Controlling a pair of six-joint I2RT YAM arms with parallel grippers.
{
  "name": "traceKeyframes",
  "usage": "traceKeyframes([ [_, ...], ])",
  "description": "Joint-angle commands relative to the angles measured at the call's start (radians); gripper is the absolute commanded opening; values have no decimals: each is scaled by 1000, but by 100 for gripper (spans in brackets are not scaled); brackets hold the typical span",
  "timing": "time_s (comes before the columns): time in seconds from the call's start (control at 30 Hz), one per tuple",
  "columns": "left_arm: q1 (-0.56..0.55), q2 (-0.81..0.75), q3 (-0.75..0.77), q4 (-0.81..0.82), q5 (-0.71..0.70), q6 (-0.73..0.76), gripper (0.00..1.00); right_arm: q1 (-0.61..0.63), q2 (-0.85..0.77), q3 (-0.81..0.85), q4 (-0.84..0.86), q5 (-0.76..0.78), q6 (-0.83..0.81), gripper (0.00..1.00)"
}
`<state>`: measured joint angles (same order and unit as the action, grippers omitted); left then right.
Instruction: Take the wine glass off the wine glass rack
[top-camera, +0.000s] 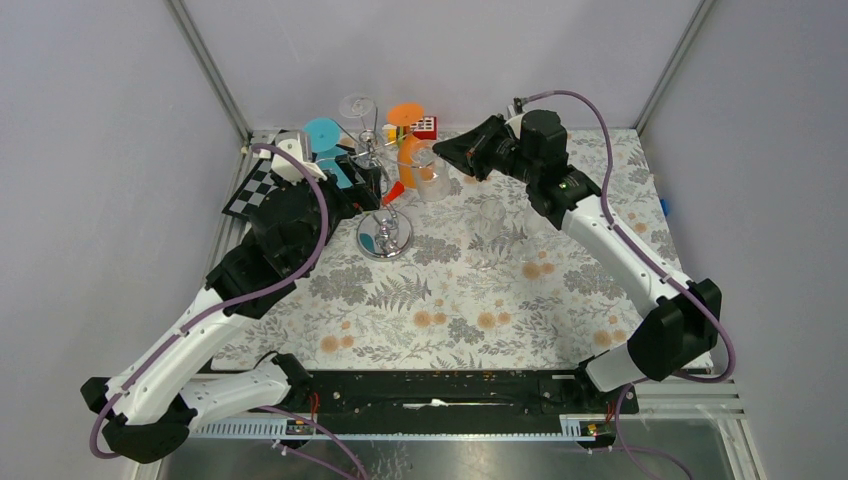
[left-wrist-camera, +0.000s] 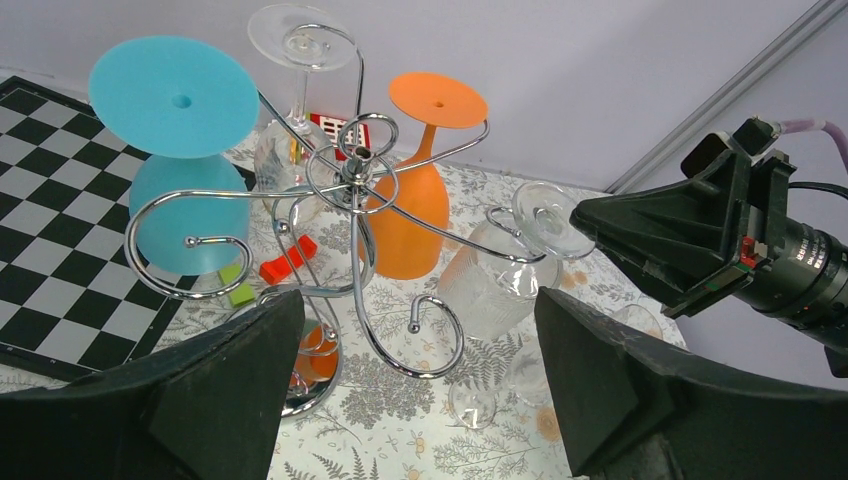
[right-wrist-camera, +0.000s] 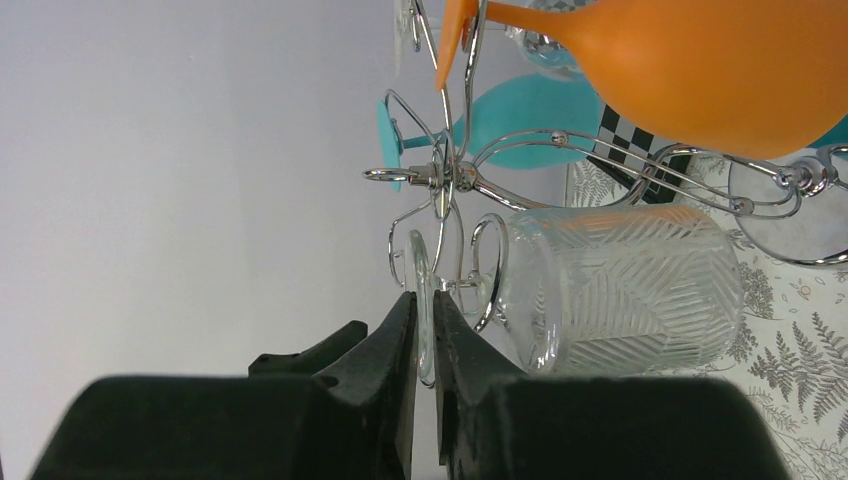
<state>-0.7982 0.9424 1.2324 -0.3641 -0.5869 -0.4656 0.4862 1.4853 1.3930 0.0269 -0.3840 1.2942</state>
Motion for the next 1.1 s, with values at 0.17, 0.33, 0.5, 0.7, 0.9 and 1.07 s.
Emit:
traceKeyframes([
  [0.17,11,14,-10,33,2,-8,92,2,-41,26,77,-42,15,0],
  [0.33,14,16,-14,27,4,-10,92,15,-10,49,109,-86,36,0],
  [0.5,20,16,-22,25,6,-13,92,39,19,70,108,-102,32,0],
  [0.7,24,11,-37,21,9,-14,92,45,50,95,114,-84,30,0],
  [0.9,32,8,-57,-2,24,-34,92,45,76,86,214,-64,74,0],
  [1.07,39,-5,-76,-11,36,-46,92,45,84,84,230,-41,80,0],
])
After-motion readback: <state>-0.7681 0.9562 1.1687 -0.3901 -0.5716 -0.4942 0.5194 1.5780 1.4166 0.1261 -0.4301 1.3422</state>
